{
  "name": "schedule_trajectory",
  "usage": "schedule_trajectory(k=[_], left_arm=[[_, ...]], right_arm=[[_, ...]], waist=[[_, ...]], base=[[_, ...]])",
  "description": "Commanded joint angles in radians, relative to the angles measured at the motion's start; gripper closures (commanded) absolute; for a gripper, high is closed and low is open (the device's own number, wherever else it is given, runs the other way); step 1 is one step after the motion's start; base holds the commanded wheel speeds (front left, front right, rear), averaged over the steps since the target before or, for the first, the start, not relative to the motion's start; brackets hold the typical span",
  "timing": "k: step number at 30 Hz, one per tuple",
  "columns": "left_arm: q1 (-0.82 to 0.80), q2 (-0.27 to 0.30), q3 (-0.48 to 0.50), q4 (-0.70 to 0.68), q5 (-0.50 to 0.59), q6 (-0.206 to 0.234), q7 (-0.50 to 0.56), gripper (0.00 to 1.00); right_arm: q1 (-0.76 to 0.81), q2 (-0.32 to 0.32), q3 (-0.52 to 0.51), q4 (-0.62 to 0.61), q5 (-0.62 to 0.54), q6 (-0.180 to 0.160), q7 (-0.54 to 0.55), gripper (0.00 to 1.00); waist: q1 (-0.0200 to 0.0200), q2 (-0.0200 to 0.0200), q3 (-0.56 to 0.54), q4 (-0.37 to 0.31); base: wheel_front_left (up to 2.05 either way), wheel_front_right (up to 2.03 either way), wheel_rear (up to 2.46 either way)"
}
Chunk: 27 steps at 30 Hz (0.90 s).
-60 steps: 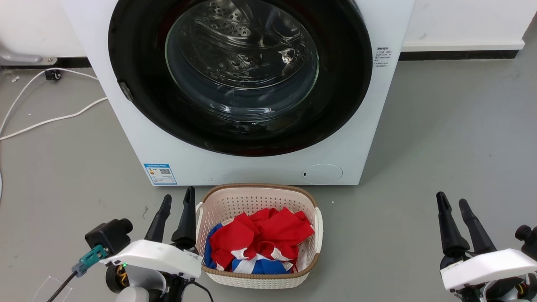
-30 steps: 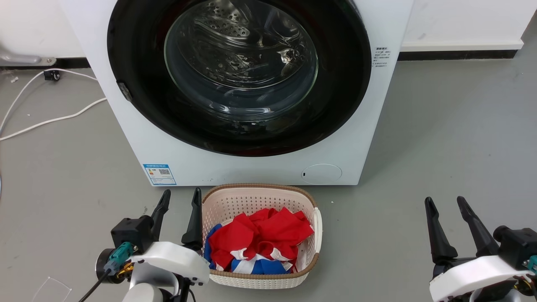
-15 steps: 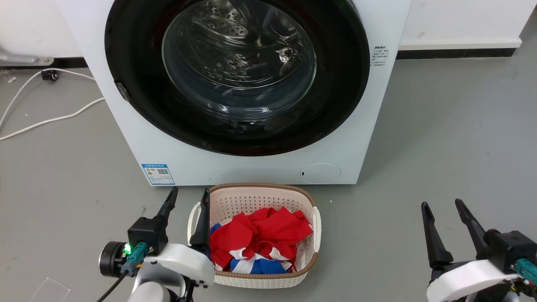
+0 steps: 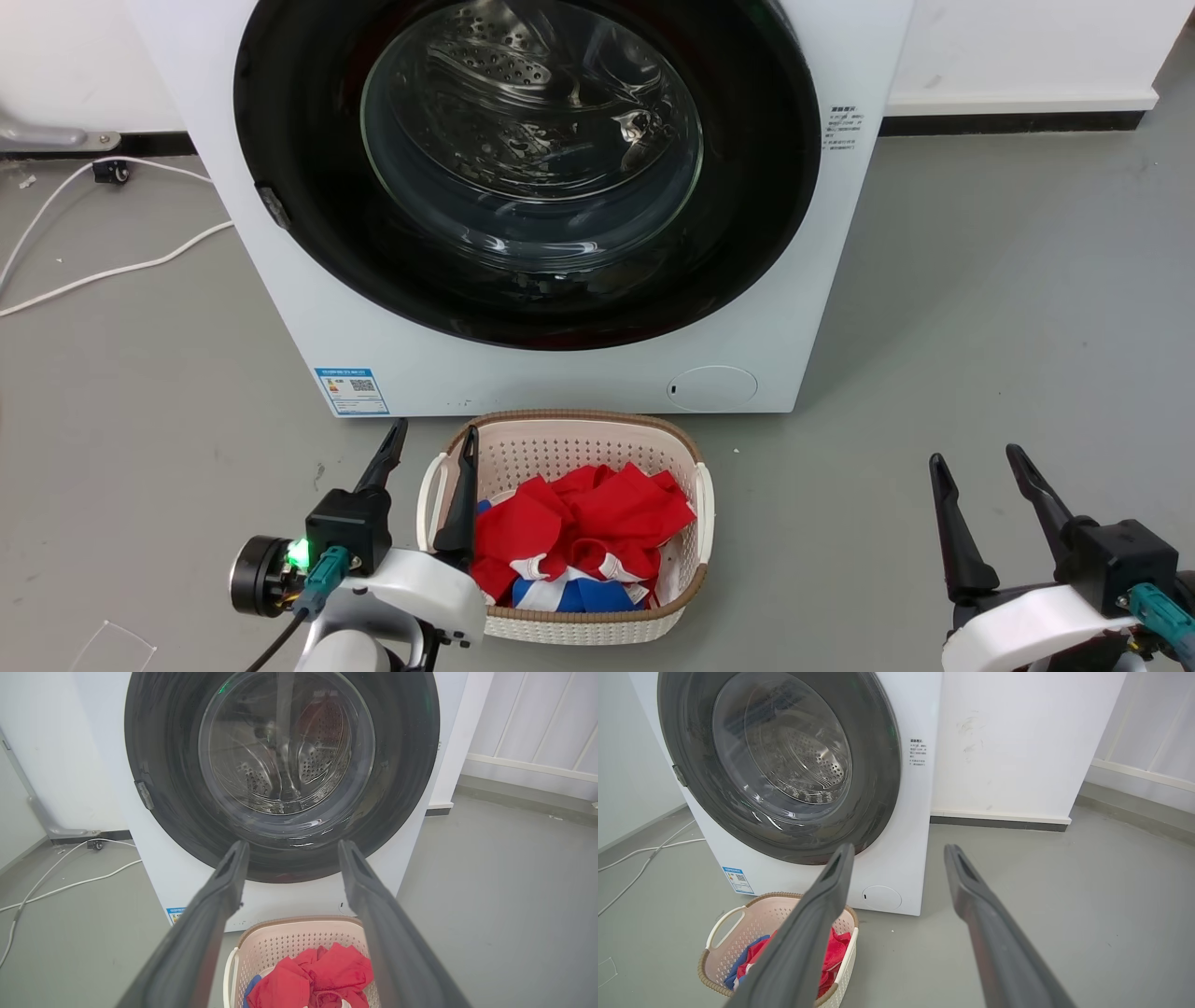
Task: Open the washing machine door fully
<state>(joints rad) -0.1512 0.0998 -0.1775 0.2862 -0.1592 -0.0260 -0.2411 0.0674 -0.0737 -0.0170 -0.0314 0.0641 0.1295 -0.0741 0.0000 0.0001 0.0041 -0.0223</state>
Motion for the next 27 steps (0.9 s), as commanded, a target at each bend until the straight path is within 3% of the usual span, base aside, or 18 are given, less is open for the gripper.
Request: schedule_trajectory(k=[1, 11, 19, 20, 21, 22, 23, 27], left_arm=[[-0.016, -0.001, 0.004, 0.005, 0.022, -0.002, -0.009, 0.00], [-0.016, -0.018, 0.021, 0.033, 0.058, -0.007, -0.027, 0.00], [-0.012, -0.030, 0.038, 0.052, 0.035, -0.013, -0.025, 0.00], [-0.013, -0.030, 0.040, 0.054, 0.034, -0.014, -0.024, 0.00], [-0.014, -0.030, 0.042, 0.055, 0.035, -0.015, -0.025, 0.00], [-0.014, -0.031, 0.043, 0.057, 0.033, -0.015, -0.024, 0.00], [-0.014, -0.032, 0.043, 0.059, 0.032, -0.016, -0.024, 0.00], [-0.017, -0.034, 0.048, 0.065, 0.033, -0.016, -0.024, 0.00]], right_arm=[[0.007, 0.004, -0.001, -0.005, -0.023, 0.002, -0.009, 0.00], [0.014, 0.015, -0.013, -0.007, -0.060, 0.001, -0.026, 0.00], [0.015, 0.022, -0.025, 0.003, -0.022, 0.001, -0.030, 0.00], [0.015, 0.023, -0.026, 0.005, -0.015, 0.001, -0.031, 0.04], [0.014, 0.023, -0.027, 0.007, -0.003, 0.001, -0.031, 0.55], [0.013, 0.023, -0.027, 0.008, 0.000, 0.001, -0.029, 0.82], [0.012, 0.024, -0.025, 0.007, 0.004, 0.001, -0.031, 1.00], [0.012, 0.024, -0.021, 0.007, 0.018, 0.001, -0.032, 1.00]], waist=[[0.0000, -0.0001, 0.000, 0.000], [0.0000, -0.0001, -0.002, 0.001], [0.0000, -0.0001, -0.004, 0.003], [0.0000, -0.0001, -0.004, 0.003], [0.0000, -0.0001, -0.004, 0.003], [0.0000, -0.0001, -0.004, 0.003], [0.0000, -0.0001, -0.004, 0.003], [0.0000, -0.0001, -0.004, 0.003]], base=[[0.00, 0.00, 0.00], [0.00, 0.00, 0.00], [0.00, 0.00, 0.00], [0.00, 0.00, 0.00], [0.00, 0.00, 0.00], [0.00, 0.00, 0.00], [0.00, 0.00, 0.00], [0.00, 0.00, 0.00]])
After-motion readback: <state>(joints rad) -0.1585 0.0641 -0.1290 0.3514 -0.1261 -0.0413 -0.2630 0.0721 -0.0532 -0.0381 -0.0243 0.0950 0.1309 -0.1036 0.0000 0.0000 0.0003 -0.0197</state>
